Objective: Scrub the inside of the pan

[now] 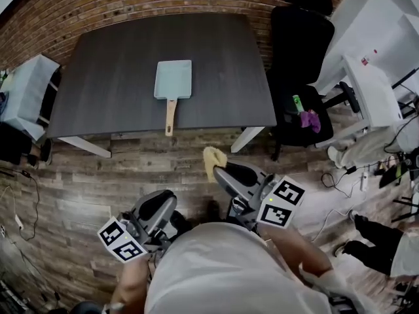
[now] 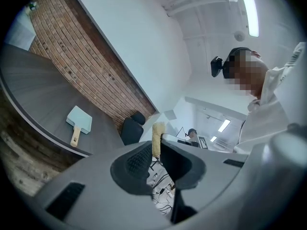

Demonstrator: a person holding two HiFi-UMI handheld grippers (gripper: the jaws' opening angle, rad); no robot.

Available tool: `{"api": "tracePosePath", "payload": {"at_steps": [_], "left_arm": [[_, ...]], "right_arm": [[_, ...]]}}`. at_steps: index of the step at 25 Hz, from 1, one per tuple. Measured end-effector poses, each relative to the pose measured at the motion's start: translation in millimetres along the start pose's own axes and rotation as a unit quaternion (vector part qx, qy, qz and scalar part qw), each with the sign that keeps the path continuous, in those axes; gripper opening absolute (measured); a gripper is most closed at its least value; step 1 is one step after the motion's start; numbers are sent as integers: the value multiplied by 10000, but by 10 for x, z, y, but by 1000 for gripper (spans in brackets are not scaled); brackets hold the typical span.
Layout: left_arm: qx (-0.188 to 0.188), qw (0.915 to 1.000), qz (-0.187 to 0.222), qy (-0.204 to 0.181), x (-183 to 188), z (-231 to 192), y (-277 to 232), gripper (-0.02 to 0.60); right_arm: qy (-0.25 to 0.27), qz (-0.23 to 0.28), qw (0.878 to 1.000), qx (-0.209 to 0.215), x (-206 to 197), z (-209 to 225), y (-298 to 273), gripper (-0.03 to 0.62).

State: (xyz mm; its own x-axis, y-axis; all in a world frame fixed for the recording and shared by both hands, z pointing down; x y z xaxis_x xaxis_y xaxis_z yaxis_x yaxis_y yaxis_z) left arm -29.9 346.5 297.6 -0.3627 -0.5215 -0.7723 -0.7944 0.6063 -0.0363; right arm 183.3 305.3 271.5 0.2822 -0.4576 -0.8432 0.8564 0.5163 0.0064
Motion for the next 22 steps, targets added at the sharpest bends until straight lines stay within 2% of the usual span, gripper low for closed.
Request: {"api": "tracePosePath", "payload": {"at_steps": [14, 19, 22], "left_arm": [[657, 9973, 219, 246, -151, -67, -353, 63], [846, 9959, 159, 281, -155, -161, -440, 63], [902, 9953, 55, 340, -111, -320, -469, 88]], "right_arm": [[-88, -346, 9994, 1, 50, 511, 265, 60], [247, -736, 9969, -123, 33, 703, 208, 60], [572, -991, 9932, -215, 33, 779, 64, 60]]}}
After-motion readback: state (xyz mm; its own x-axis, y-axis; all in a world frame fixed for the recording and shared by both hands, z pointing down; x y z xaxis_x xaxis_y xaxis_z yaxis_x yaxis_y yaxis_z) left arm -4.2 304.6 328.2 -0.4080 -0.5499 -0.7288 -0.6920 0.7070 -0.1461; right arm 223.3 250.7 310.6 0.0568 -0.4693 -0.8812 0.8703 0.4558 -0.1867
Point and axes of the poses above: the fingertips, and each gripper's own axes: y backward along the fingers, z to its right, x out of its top, the point moved 6 cm from there along y, backward along the fingers, and after that the axes turned 9 degrees about x, right-handed, at the moved point
